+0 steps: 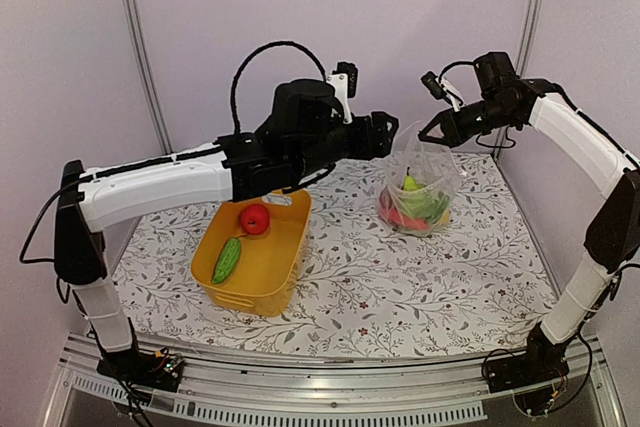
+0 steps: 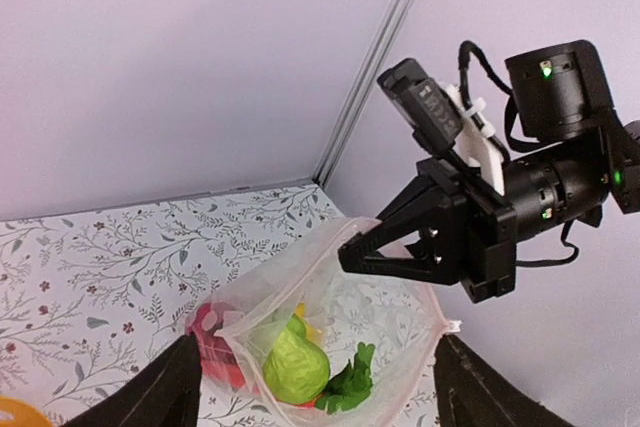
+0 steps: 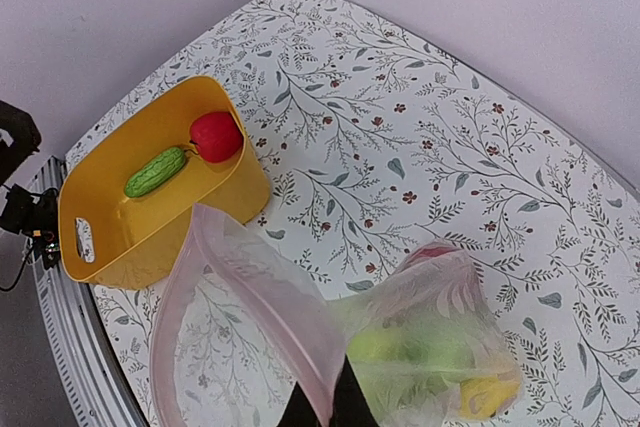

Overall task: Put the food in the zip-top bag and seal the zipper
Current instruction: Adjust the zipper food storage bag at the center of the board.

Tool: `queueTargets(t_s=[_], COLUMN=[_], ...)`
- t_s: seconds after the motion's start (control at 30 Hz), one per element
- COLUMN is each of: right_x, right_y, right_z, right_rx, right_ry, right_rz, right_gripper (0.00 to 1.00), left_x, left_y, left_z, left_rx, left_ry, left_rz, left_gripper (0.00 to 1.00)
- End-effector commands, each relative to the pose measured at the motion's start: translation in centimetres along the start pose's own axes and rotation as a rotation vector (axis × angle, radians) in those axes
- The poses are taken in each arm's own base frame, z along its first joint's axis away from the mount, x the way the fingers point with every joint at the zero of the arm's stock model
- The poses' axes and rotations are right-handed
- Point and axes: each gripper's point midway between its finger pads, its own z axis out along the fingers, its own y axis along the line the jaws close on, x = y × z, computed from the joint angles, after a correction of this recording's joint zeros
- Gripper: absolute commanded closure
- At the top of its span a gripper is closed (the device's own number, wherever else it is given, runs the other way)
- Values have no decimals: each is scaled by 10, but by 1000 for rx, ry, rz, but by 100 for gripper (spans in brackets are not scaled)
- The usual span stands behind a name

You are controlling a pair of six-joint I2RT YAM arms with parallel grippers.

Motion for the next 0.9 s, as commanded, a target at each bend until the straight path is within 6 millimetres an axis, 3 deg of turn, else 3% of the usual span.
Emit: queueTargets(t_s=[0.0,0.13,0.3,0.33,0.4,0.47,0.57,0.63,0.7,0.77,0.87], right_x=[-11,-11,-9,-8,-8,-9,-16,-22,-28,-33,-43], right_y=[8,7,6,6,4,-4,-31,-52,-68,-75,-65], right_z=[-9,-7,-7,-7,-8,-10,-18,-30,-44,-54,-61], right_rx=[0,-2,4,6,20,68,213,282,332,364,334], right_ry=[-38,-36,-28,-26,-28,-26,-26,-46,-74,-96,-131], right_rz=[-27,-24,-24,-24,-29,-36,-18,24,52,55,24], right_gripper=[100,100,100,100,100,100,100,100,100,100,100], left_x=[61,88,113,117,116,105,62,29,12,17,50], left_y=[24,21,18,19,17,15,2,-18,-29,-22,-7], left_z=[14,34,63,69,77,80,73,57,44,48,72], left_rx=[-47,-34,44,42,55,73,94,126,120,101,74], left_ry=[147,213,312,340,358,335,237,154,90,88,199], left_rz=[-181,-241,-300,-306,-303,-296,-251,-197,-151,-147,-159], left_gripper=[25,30,48,55,80,98,100,100,100,100,100])
